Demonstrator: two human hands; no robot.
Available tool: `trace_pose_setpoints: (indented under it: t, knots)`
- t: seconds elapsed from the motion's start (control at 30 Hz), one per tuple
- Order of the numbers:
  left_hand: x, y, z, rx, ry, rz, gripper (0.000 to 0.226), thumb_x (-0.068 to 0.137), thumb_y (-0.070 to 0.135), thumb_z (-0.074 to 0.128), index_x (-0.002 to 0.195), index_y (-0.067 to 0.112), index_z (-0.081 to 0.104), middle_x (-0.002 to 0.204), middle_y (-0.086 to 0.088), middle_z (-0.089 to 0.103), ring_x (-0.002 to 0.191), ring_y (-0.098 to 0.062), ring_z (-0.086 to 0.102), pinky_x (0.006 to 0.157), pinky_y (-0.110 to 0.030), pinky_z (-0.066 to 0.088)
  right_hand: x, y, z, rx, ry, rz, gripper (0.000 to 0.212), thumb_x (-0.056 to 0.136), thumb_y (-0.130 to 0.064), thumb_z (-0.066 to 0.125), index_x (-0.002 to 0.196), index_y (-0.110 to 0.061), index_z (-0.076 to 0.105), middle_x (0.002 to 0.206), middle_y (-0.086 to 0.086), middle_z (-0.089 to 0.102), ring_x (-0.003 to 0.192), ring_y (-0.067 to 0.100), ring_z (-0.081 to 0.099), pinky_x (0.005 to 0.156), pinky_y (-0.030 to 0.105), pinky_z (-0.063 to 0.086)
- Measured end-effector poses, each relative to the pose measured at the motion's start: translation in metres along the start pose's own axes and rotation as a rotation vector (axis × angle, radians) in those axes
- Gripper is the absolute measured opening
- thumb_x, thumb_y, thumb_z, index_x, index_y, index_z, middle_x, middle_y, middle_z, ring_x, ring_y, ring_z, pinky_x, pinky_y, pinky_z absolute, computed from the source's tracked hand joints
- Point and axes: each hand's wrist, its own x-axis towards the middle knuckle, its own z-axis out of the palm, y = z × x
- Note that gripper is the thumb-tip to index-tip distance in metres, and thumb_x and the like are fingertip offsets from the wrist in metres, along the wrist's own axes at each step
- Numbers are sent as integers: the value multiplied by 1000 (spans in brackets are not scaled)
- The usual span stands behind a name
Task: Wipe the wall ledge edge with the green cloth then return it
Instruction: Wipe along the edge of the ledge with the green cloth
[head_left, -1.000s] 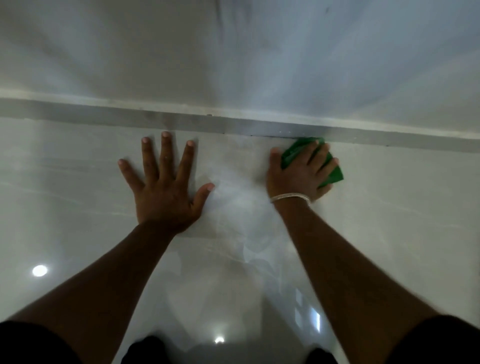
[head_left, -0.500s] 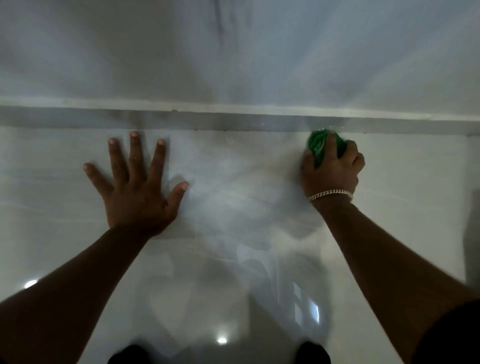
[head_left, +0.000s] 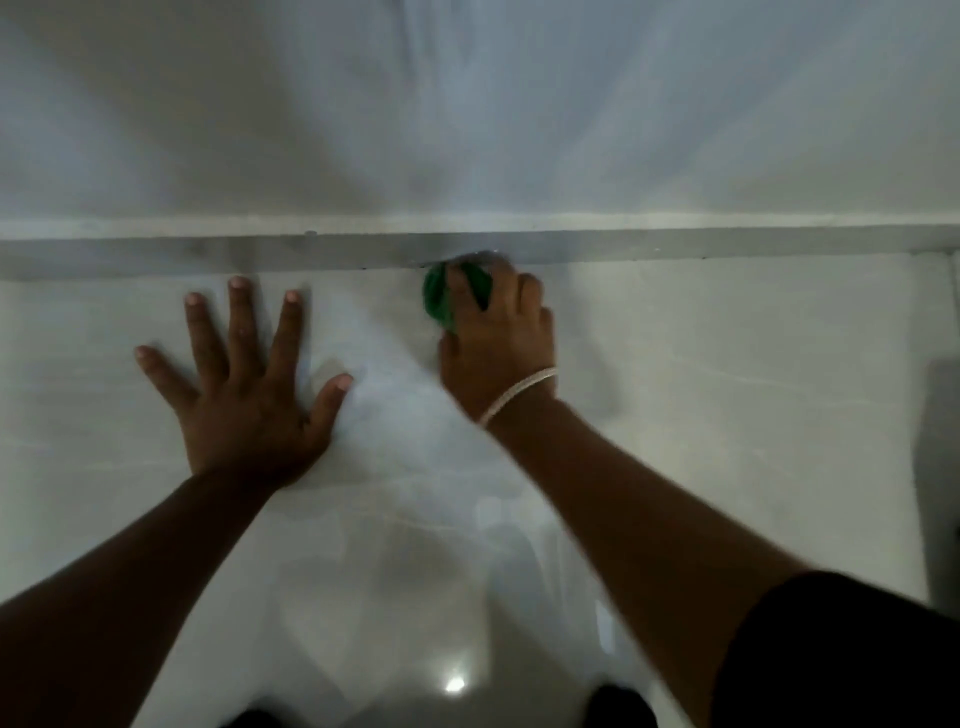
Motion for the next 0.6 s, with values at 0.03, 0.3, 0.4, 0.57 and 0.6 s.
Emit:
trace_pose_setpoints:
  t: [0.03, 0.3, 0.4, 0.57, 0.6]
  knots:
    - [0, 0, 0, 4, 2, 2, 87, 85, 74, 27, 160, 36, 6, 172, -7, -4, 157, -41, -5, 111, -81, 2, 1, 27, -3, -36, 15, -16, 57, 75, -25, 56, 130, -12, 55, 123, 27, 55, 101, 46, 53, 77, 47, 51]
    - [1, 0, 1, 8, -12, 4, 88, 85, 74, 25, 160, 34, 3, 171, -8, -7, 156, -42, -8, 110, -82, 2, 27, 87, -24, -22, 18, 729, 52, 87, -24, 49, 134, -4, 42, 133, 25, 40, 118, 45, 39, 90, 46, 45]
    - [1, 1, -1, 8, -25, 2, 88, 84, 75, 23, 160, 35, 2, 171, -7, -9, 156, -41, -9, 110, -82, 2, 25, -10, -7, 69, 15, 700, 54, 83, -25, 44, 131, 0, 44, 129, 22, 43, 112, 42, 42, 82, 45, 48]
    - [2, -2, -5, 34, -84, 14, 102, 76, 87, 5, 161, 30, 0, 171, -10, -7, 156, -43, -9, 110, -81, -2, 9, -124, 4, 200, -42, 283, 62, 85, -39, 32, 132, -2, 45, 125, 21, 47, 109, 39, 44, 84, 47, 48]
    - [2, -3, -4, 37, -83, 6, 101, 77, 86, 8, 160, 31, -2, 171, -9, -9, 156, -42, -10, 111, -81, -2, 9, -113, 6, 164, -58, 184, 55, 85, -35, 42, 132, -6, 47, 127, 21, 47, 110, 38, 45, 84, 46, 49]
